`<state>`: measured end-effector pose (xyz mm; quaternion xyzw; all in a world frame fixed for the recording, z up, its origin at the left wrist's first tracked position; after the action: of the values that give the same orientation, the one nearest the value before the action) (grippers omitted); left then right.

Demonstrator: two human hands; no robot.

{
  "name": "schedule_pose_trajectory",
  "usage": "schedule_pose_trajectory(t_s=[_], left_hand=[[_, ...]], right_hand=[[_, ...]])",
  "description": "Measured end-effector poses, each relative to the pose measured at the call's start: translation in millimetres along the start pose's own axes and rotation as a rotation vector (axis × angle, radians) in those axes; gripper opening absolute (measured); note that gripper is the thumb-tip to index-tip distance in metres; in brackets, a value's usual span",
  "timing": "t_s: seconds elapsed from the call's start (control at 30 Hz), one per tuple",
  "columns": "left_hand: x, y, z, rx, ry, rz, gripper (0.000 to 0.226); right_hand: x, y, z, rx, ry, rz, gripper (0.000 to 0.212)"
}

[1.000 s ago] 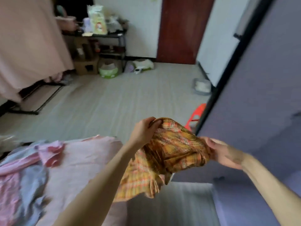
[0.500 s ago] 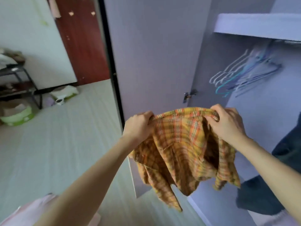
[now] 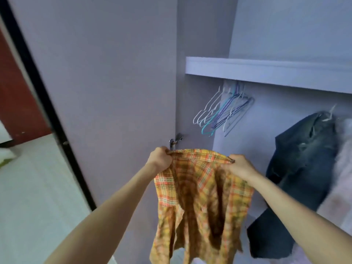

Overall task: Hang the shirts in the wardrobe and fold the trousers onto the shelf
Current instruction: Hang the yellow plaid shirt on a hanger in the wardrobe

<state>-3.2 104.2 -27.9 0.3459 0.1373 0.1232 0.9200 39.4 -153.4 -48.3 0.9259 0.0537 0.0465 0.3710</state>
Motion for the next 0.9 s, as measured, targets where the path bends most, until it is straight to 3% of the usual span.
schedule_pose_trajectory(t_s=[0.1, 0.2, 0.33, 0.5, 0.7, 0.9], left_hand=[[15, -1, 28, -0.133, -0.051, 0.037, 0.034], [30, -7, 60, -0.125, -0.16, 0.104, 0.033], [49, -26, 87, -0.095, -0.243, 0.132, 0.034], [71, -32, 97, -0.112, -0.234, 0.221, 0.029], [93, -43, 79, -0.073, -0.149, 0.267, 0.034], [109, -65, 69, -0.025, -0.151, 0.237, 0.039]], right_hand=[[15, -1, 7, 0.284, -0.049, -0.08, 0.005], [47, 12, 22, 0.411, -0.098, 0.026, 0.012], [105, 32, 39, 0.442, -0.111, 0.19, 0.021], [178, 39, 50, 0.47, -0.121, 0.26, 0.031], [242, 36, 53, 0.588, -0.115, 0.343, 0.015], [259, 33, 62, 0.578, -0.109, 0.427, 0.024]])
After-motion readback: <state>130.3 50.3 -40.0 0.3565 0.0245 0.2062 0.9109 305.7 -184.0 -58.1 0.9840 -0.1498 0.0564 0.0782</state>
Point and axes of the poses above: each hand's wrist, its own x-axis towards the middle knuckle, its own y-axis out of the back of the hand, z = x × y, the point moved 7 cm from there along x, towards the middle knuckle, and after that the axes turned 7 degrees about y, right-handed, at the moved point
